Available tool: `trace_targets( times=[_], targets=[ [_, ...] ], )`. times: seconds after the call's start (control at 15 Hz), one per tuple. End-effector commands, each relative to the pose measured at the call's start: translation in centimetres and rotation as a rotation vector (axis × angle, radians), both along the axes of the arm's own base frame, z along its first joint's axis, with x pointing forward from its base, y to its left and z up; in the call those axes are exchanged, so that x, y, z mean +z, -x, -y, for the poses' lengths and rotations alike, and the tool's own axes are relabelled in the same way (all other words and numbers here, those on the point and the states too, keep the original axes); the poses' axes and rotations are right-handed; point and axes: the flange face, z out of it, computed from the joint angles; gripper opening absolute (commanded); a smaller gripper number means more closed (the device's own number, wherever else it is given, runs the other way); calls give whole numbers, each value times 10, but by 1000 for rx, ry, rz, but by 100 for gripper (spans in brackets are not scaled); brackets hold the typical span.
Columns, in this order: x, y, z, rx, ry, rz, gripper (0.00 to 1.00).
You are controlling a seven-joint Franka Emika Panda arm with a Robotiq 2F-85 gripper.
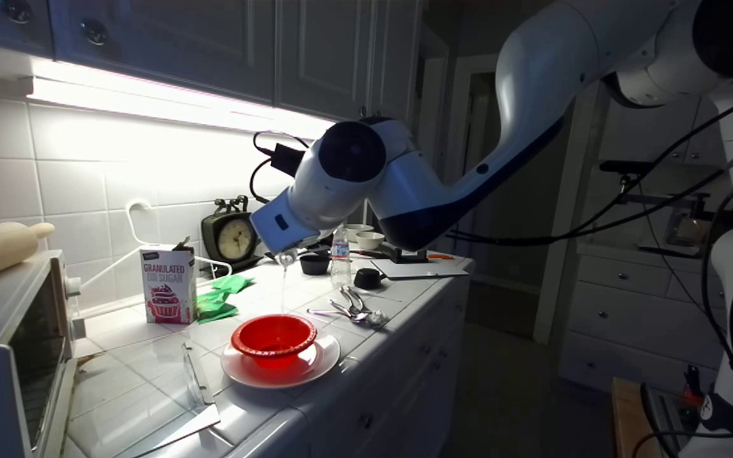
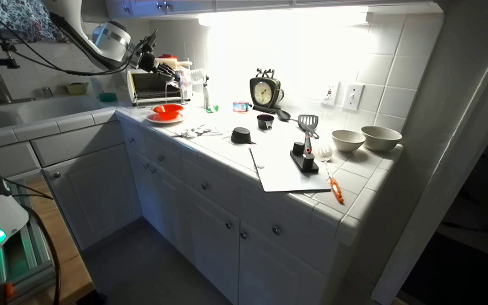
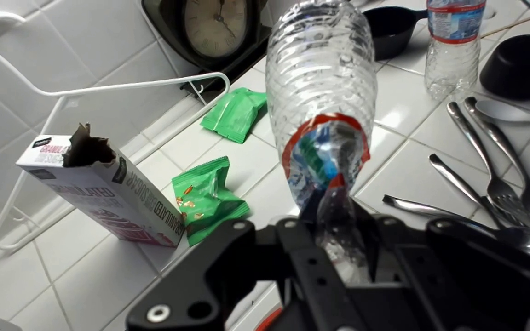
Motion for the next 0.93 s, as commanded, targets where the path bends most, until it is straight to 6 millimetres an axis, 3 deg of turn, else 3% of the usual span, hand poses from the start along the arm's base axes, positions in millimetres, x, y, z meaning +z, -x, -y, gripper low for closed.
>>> trace_targets(
  times=[0.0, 0.87],
  targets=[
    [1, -3, -6, 4, 36, 47, 2],
    [5, -3, -3, -1, 77, 95, 2]
  ],
)
